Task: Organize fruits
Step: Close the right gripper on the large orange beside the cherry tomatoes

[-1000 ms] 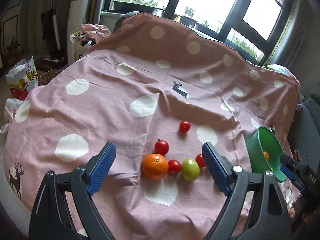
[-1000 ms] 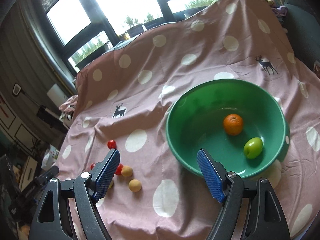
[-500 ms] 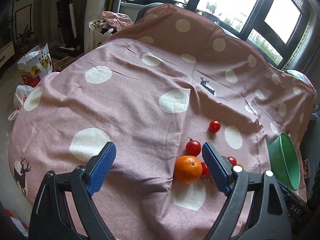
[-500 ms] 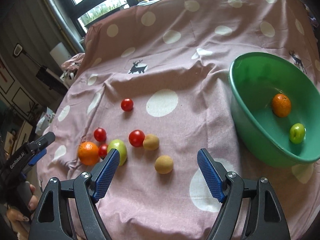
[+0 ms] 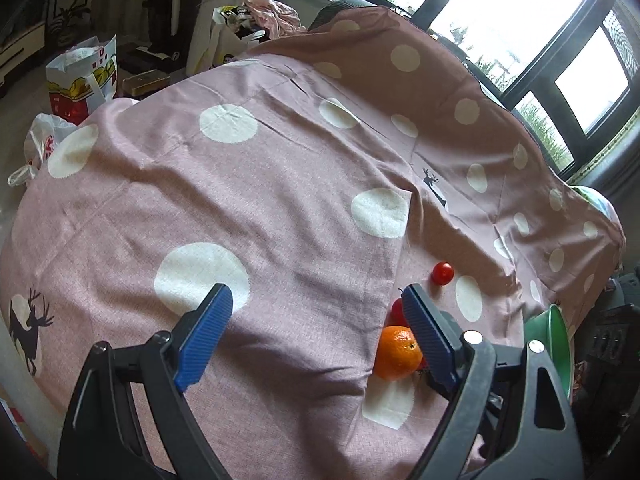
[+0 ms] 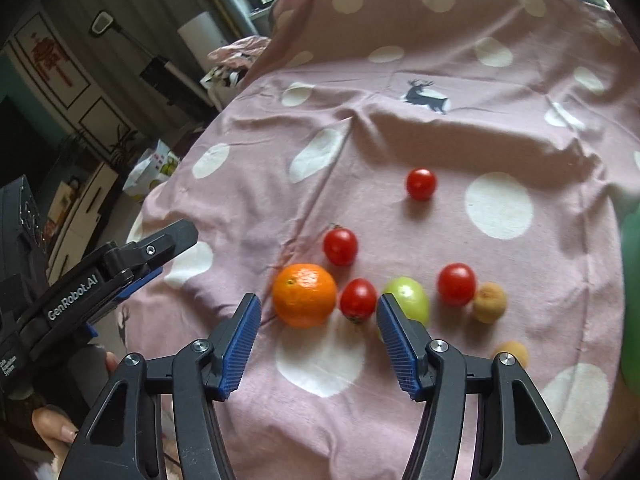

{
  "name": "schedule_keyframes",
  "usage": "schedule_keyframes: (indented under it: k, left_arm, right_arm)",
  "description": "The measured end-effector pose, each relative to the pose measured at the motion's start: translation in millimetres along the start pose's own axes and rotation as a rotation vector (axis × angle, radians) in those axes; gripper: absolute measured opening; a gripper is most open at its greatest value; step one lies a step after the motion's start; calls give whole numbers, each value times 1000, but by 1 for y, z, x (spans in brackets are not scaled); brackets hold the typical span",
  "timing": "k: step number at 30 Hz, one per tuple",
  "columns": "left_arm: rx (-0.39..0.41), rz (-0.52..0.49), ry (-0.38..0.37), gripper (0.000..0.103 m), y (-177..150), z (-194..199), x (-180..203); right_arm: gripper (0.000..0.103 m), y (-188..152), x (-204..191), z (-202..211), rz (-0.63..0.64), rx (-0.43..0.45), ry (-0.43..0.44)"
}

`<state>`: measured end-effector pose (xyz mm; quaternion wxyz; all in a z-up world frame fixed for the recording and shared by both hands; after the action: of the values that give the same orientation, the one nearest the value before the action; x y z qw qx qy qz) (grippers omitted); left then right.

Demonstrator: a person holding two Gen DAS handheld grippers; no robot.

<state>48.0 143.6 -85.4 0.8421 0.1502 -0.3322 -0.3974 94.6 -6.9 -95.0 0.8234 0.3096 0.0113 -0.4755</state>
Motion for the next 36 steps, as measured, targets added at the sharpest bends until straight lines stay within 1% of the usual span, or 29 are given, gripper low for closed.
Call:
schedule_keyframes:
  k: [5,9,11,14,16,18,19,20,21,24,25,27,28,30,33,36]
  left_arm:
    - [-26,31,-35,86,0,-1,-1]
    - [-38,50,-64,86,2,-1,0]
    - [-41,53,-67,86,1,-1,-1]
    - [-43,53,-60,86,1,-1,-2]
    - [-45,57,-59,86,1,-2,-3]
    - [-46,55,-59,86,1,-2,-3]
    - [-46,53,-59,86,1,-2,-2]
    - [-45,50,-60,86,1,-2,-2]
    - [-44,48,-60,86,1,-2,-2]
    - [-42,32,-58,86,0,-2,2]
    - [-43,24,-58,86,0,-2,3]
    - [-46,10,-56,86,-2,-3,7]
    - [-47,4,-57,86,-3,-3,8]
    - [-47,-3,-58,86,-4,-3,11]
    - [-45,-5,-52,86,-5,-1,11]
    - [-44,-2,-44,86,-5,-2,9]
  right_arm:
    - [61,-1,-3,-19,12,-38,-29]
    - [61,2,-8,-22,44,-30,-38]
    - [61,4,-10,-24,54,-28,-45]
    - [61,2,-15,-31,62,-50,-22]
    - [61,0,-14,-36,75,-50,-46]
    - [60,0,-12,-37,59,-45,-39]
    - [54,1,-10,-35,51,-38,-36]
    - [46,2,-7,-32,45,-34,-54]
    - [46,2,-4,-30,30,-29,-53]
    - [37,3,-1,-22,-10,-4,10]
    - [33,3,0,-19,-17,2,18]
    - [23,3,2,-13,-26,26,14]
    - [13,4,3,-11,-27,30,16]
    - [12,3,2,-11,-29,15,39]
    - [12,2,5,-10,-75,7,74]
    - [13,2,0,-8,-72,4,119]
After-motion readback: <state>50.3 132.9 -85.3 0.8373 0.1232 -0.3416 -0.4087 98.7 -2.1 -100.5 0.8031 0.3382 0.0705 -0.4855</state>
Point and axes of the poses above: each gripper's, at about its wrist camera, not at the fingertips, and z roughly against the way its jaws point, x to its right, y to its top, the point moved 8 cm from there along -z, roughly the way its jaws point
